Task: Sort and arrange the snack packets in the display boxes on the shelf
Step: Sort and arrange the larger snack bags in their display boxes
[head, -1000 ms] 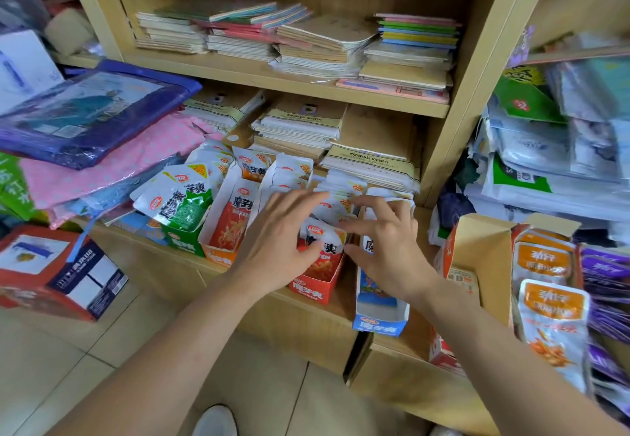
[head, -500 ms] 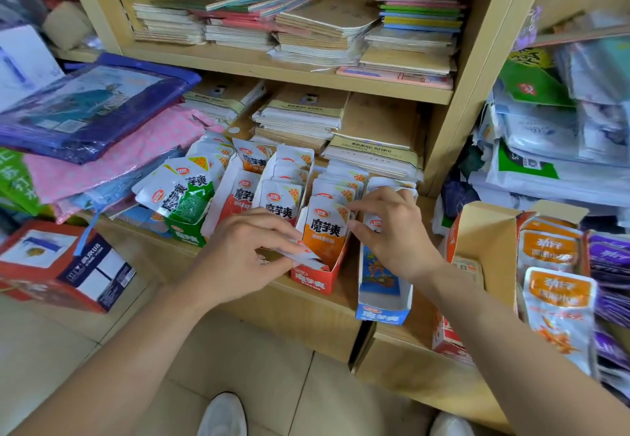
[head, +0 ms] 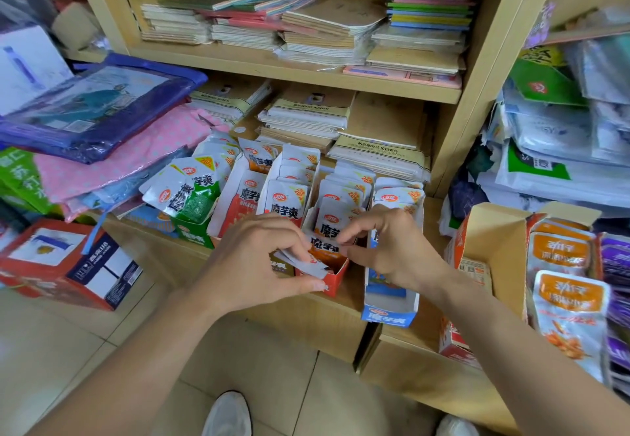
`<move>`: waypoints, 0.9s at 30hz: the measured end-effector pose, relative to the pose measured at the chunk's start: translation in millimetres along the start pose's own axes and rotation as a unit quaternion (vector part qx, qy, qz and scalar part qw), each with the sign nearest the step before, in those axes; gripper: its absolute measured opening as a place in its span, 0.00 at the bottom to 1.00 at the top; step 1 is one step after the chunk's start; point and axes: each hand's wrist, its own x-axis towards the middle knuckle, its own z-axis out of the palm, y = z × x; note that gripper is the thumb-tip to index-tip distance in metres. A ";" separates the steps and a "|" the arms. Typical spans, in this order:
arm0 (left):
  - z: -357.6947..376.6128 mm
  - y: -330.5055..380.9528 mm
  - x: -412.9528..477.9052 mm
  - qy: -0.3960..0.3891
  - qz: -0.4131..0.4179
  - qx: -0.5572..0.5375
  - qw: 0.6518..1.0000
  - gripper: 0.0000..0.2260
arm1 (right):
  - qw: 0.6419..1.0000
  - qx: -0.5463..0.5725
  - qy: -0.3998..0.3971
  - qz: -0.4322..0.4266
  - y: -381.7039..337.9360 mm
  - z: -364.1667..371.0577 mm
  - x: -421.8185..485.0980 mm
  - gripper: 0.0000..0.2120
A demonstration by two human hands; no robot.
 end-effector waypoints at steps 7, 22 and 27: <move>4.8 -0.3 -4.3 0.007 0.017 0.022 1.000 0.11 | 0.999 -0.007 -0.007 -0.044 -3.4 -4.7 -10.8 0.07; 7.9 3.4 -5.9 0.063 0.008 0.055 0.996 0.05 | 0.958 -0.250 0.139 0.013 13.5 5.9 4.8 0.10; 7.4 6.5 -6.8 0.066 0.008 0.056 0.996 0.05 | 0.959 -0.246 0.127 0.060 17.5 10.5 10.0 0.11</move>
